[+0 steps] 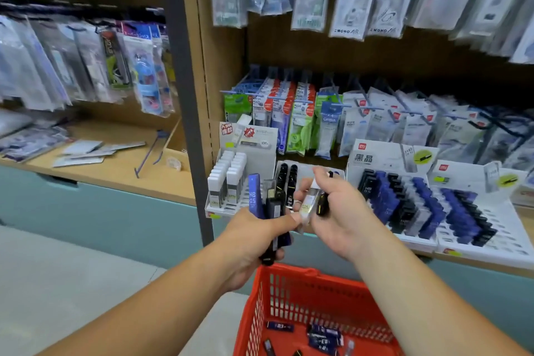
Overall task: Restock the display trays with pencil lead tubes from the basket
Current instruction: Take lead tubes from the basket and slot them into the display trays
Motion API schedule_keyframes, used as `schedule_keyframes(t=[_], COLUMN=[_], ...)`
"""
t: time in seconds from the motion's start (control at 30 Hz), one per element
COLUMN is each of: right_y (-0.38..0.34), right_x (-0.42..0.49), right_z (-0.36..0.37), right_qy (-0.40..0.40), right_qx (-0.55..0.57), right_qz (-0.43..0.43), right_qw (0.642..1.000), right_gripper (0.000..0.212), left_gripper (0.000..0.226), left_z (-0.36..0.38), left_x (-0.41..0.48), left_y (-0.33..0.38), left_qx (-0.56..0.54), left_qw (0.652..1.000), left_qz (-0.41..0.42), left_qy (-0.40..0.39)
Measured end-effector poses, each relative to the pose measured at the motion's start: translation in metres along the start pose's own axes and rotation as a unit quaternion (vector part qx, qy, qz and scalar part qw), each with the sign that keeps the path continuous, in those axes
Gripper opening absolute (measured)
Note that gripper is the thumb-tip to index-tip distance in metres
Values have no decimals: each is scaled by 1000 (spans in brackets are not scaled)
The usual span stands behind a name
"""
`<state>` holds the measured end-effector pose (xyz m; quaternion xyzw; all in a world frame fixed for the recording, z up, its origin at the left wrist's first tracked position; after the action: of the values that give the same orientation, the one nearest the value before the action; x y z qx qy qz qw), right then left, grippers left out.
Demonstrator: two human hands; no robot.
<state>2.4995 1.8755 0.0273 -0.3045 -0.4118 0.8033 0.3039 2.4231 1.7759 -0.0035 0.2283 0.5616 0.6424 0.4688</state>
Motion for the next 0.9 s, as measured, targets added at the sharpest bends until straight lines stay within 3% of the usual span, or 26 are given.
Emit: schedule_keyframes(t=[0.17, 0.27, 0.33, 0.5, 0.6, 0.73, 0.9], right_y=[4, -2, -3, 8, 2, -11, 7], right_x=[14, 20, 27, 41, 49, 65, 82], right_z=[4, -9, -14, 4, 23, 54, 76], right_qy=[13, 78, 98, 56, 59, 49, 15], right_qx=[-86, -240, -299, -230, -321, -420, -455], right_qz=[-39, -104, -128, -100, -144, -211, -222], right_qw=[995, 962, 941, 966, 934, 881, 862], right_gripper=[15, 7, 13, 27, 14, 14, 14], left_gripper=[13, 12, 15, 12, 14, 20, 19], left_z=[-15, -38, -53, -91, -120, -157, -165], left_x=[13, 24, 30, 35, 35, 34, 35], left_y=[-5, 0, 5, 12, 10, -4, -12], left_qx=[19, 86, 126, 152, 145, 123, 97], left_qw=[1000, 996, 991, 985, 983, 981, 986], left_qz=[13, 15, 27, 48, 40, -13, -41], left_qy=[6, 24, 32, 68, 103, 148, 132])
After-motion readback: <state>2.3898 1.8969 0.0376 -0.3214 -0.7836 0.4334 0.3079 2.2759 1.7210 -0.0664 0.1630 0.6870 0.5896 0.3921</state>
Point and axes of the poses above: each hand's wrist, its own x-axis towards the middle knuckle, its own z-axis out of the palm, y = z × x, the point moved 10 cm from there along x, towards the middle knuckle, and after that the axes turned 2 degrees about -x, right-handed, at the moved point
